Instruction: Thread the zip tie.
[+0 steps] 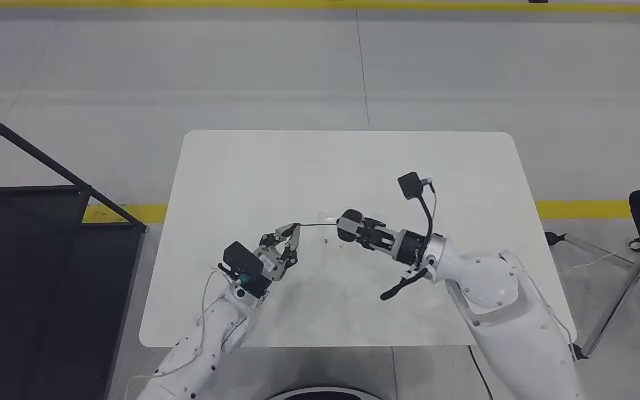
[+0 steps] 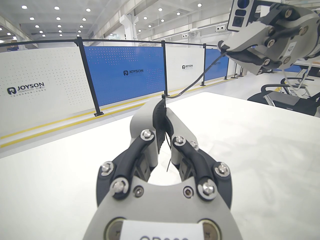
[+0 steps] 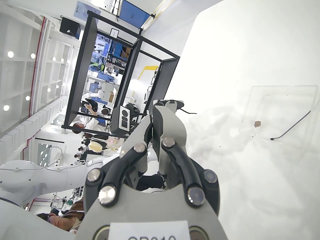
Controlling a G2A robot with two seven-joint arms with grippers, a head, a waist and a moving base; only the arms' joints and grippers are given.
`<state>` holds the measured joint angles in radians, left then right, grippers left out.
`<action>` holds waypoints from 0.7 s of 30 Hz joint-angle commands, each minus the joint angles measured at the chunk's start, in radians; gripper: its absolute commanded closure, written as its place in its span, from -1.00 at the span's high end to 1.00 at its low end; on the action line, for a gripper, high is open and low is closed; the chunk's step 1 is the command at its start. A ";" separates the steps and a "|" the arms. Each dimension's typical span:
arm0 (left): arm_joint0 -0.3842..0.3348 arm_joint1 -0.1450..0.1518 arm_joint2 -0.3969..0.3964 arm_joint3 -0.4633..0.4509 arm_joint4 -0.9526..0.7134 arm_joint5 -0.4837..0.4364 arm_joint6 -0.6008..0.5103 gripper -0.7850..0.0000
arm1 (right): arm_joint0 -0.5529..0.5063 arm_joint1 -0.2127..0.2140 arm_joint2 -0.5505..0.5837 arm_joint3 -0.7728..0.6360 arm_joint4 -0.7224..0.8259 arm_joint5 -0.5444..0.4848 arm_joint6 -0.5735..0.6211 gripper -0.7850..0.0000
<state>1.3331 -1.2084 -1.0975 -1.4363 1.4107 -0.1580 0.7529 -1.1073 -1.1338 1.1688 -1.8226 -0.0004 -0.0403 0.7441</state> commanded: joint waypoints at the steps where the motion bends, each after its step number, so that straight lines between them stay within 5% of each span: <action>1: 0.000 0.000 0.000 0.000 0.000 0.000 0.000 -1.00 | -0.002 0.000 0.002 0.000 0.005 -0.006 -0.002 -1.00; 21: 0.000 0.000 0.000 0.000 0.000 0.000 0.000 -1.00 | 0.016 -0.003 -0.020 0.009 -0.006 0.012 0.010 -1.00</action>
<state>1.3331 -1.2084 -1.0975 -1.4363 1.4107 -0.1580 0.7529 -1.0927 -1.1361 1.1506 -1.8146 -0.0060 -0.0296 0.7559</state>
